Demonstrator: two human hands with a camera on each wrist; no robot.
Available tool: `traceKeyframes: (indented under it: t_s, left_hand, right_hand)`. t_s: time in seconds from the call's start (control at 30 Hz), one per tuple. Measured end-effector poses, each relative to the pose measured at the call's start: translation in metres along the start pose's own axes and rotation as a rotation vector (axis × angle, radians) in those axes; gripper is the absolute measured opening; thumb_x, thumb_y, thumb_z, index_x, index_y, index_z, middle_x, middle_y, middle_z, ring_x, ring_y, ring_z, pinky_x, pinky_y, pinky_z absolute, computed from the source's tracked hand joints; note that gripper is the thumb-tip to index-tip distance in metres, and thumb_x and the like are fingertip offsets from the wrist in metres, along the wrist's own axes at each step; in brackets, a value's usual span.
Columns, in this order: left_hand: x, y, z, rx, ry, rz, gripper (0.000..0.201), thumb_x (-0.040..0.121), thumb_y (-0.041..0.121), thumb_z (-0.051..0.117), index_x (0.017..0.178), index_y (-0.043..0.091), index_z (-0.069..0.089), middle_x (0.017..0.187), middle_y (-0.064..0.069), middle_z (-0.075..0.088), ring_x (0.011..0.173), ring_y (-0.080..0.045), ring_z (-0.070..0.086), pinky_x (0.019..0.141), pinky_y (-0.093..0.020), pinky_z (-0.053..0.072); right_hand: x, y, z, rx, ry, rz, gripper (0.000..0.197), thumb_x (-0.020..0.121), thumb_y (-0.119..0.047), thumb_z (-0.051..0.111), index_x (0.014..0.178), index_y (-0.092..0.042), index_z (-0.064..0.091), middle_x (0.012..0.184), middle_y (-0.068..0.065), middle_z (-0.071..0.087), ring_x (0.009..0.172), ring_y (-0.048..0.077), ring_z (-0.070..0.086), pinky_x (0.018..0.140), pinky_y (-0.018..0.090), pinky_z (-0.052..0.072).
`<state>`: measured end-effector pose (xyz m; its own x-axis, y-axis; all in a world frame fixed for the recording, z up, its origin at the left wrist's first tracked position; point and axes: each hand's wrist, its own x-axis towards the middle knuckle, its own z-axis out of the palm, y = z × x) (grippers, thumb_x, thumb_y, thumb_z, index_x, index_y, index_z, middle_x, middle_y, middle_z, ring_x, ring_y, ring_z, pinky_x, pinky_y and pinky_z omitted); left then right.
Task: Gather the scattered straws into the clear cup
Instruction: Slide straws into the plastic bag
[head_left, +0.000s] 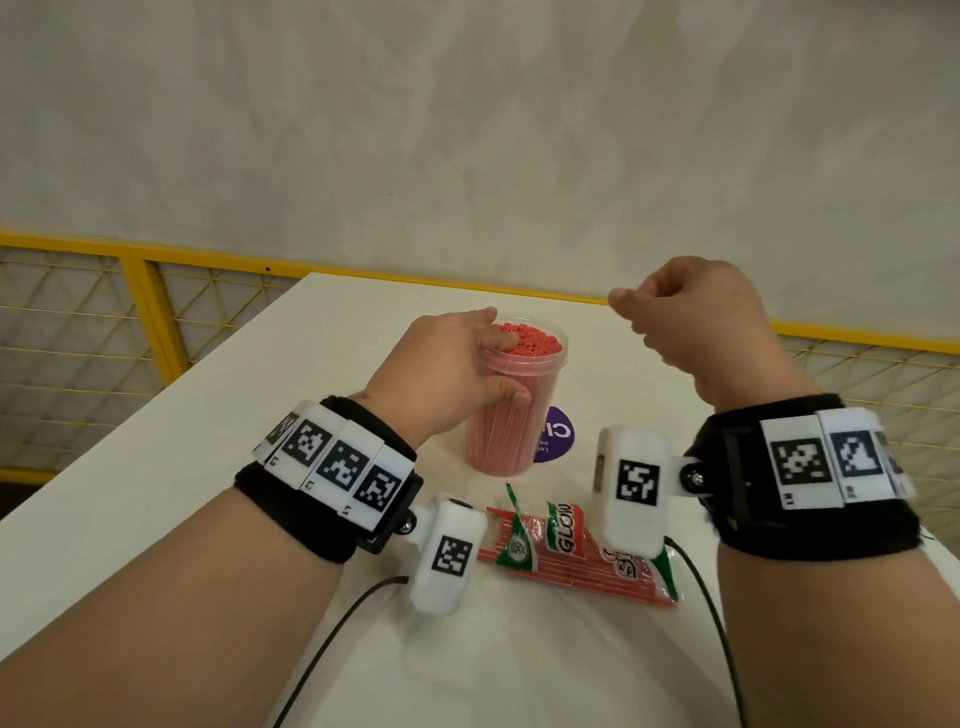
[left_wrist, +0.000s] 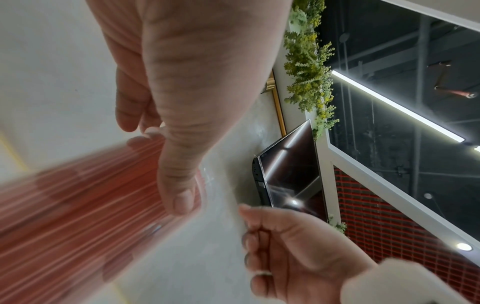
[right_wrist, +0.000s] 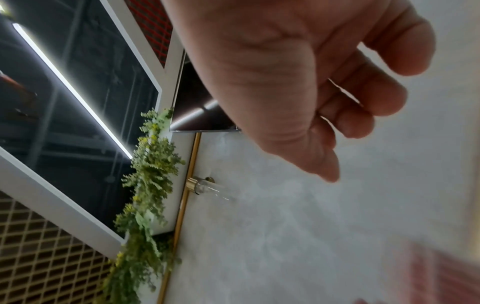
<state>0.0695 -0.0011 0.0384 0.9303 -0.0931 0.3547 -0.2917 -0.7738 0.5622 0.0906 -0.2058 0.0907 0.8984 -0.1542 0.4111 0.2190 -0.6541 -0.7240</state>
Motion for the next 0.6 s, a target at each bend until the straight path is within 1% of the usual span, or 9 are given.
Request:
traceKeyframes:
  t_s: [0.07, 0.13, 0.2, 0.27, 0.33, 0.4, 0.47, 0.53, 0.6]
  left_hand:
    - [-0.002, 0.003, -0.004, 0.059, -0.031, 0.007, 0.069, 0.069, 0.043, 0.083, 0.132, 0.025, 0.060, 0.153, 0.005, 0.038, 0.133, -0.013, 0.044, 0.105, -0.019, 0.028]
    - [-0.006, 0.006, -0.010, 0.137, -0.094, 0.023, 0.080, 0.071, 0.046, 0.081, 0.141, 0.024, 0.049, 0.159, 0.004, 0.025, 0.139, -0.015, 0.036, 0.109, -0.024, 0.026]
    - [-0.015, 0.007, -0.015, 0.175, -0.076, 0.010, 0.086, 0.070, 0.047, 0.081, 0.142, 0.022, 0.042, 0.157, 0.004, 0.023, 0.134, -0.018, 0.042, 0.103, -0.029, 0.034]
    - [-0.029, 0.006, -0.017, 0.148, 0.058, -0.018, 0.067, 0.072, 0.044, 0.081, 0.126, 0.022, 0.048, 0.135, 0.003, 0.037, 0.110, -0.019, 0.057, 0.086, -0.027, 0.040]
    - [-0.045, 0.006, -0.016, 0.132, 0.107, -0.057, 0.040, 0.077, 0.041, 0.078, 0.102, 0.026, 0.050, 0.114, 0.006, 0.038, 0.090, -0.014, 0.058, 0.076, -0.026, 0.039]
    - [-0.060, 0.004, -0.011, 0.137, -0.041, -0.107, 0.023, 0.082, 0.038, 0.073, 0.083, 0.030, 0.052, 0.107, 0.006, 0.042, 0.086, -0.012, 0.059, 0.074, -0.026, 0.040]
    - [-0.072, 0.000, -0.005, 0.155, -0.253, -0.123, 0.013, 0.087, 0.035, 0.068, 0.079, 0.031, 0.058, 0.105, 0.005, 0.054, 0.087, -0.012, 0.060, 0.070, -0.024, 0.040]
    - [-0.081, -0.005, 0.000, 0.144, -0.381, -0.121, 0.007, 0.093, 0.031, 0.059, 0.090, 0.029, 0.066, 0.104, 0.008, 0.060, 0.088, -0.010, 0.058, 0.070, -0.022, 0.040]
    - [-0.085, -0.009, 0.004, 0.106, -0.429, -0.129, 0.017, 0.097, 0.026, 0.053, 0.103, 0.029, 0.068, 0.104, 0.010, 0.058, 0.090, -0.008, 0.056, 0.074, -0.020, 0.038]
  right_hand:
    - [-0.008, 0.003, -0.007, -0.076, -0.136, 0.061, 0.028, 0.080, -0.032, 0.072, 0.069, -0.014, 0.055, 0.068, 0.005, 0.064, 0.065, 0.022, 0.058, 0.058, 0.028, 0.043]
    - [-0.020, 0.009, -0.009, -0.253, -0.333, 0.099, 0.030, 0.080, -0.038, 0.073, 0.072, -0.013, 0.058, 0.064, 0.003, 0.065, 0.058, 0.018, 0.057, 0.053, 0.024, 0.041]
    - [-0.033, 0.017, -0.007, -0.410, -0.513, 0.079, 0.030, 0.078, -0.043, 0.075, 0.075, -0.017, 0.061, 0.067, -0.002, 0.066, 0.060, 0.012, 0.058, 0.052, 0.023, 0.039]
    - [-0.046, 0.026, -0.002, -0.483, -0.624, 0.038, 0.028, 0.076, -0.046, 0.076, 0.082, -0.021, 0.066, 0.083, -0.003, 0.068, 0.076, 0.012, 0.061, 0.063, 0.025, 0.046]
    - [-0.060, 0.034, 0.005, -0.525, -0.696, 0.006, 0.030, 0.079, -0.047, 0.072, 0.099, -0.025, 0.067, 0.104, -0.005, 0.066, 0.093, 0.012, 0.060, 0.081, 0.028, 0.048]
    - [-0.071, 0.040, 0.013, -0.584, -0.741, -0.013, 0.043, 0.086, -0.049, 0.065, 0.121, -0.025, 0.062, 0.120, -0.005, 0.061, 0.104, 0.013, 0.056, 0.090, 0.027, 0.043]
    - [-0.079, 0.045, 0.019, -0.620, -0.752, -0.009, 0.045, 0.091, -0.049, 0.057, 0.128, -0.023, 0.059, 0.126, -0.003, 0.059, 0.107, 0.015, 0.054, 0.090, 0.027, 0.041]
    - [-0.084, 0.049, 0.025, -0.598, -0.738, 0.000, 0.035, 0.094, -0.045, 0.053, 0.119, -0.022, 0.063, 0.117, -0.003, 0.062, 0.096, 0.014, 0.053, 0.083, 0.026, 0.040]
    - [-0.090, 0.052, 0.030, -0.554, -0.701, -0.037, 0.021, 0.096, -0.039, 0.053, 0.102, -0.022, 0.064, 0.100, -0.005, 0.064, 0.086, 0.012, 0.054, 0.070, 0.024, 0.040]
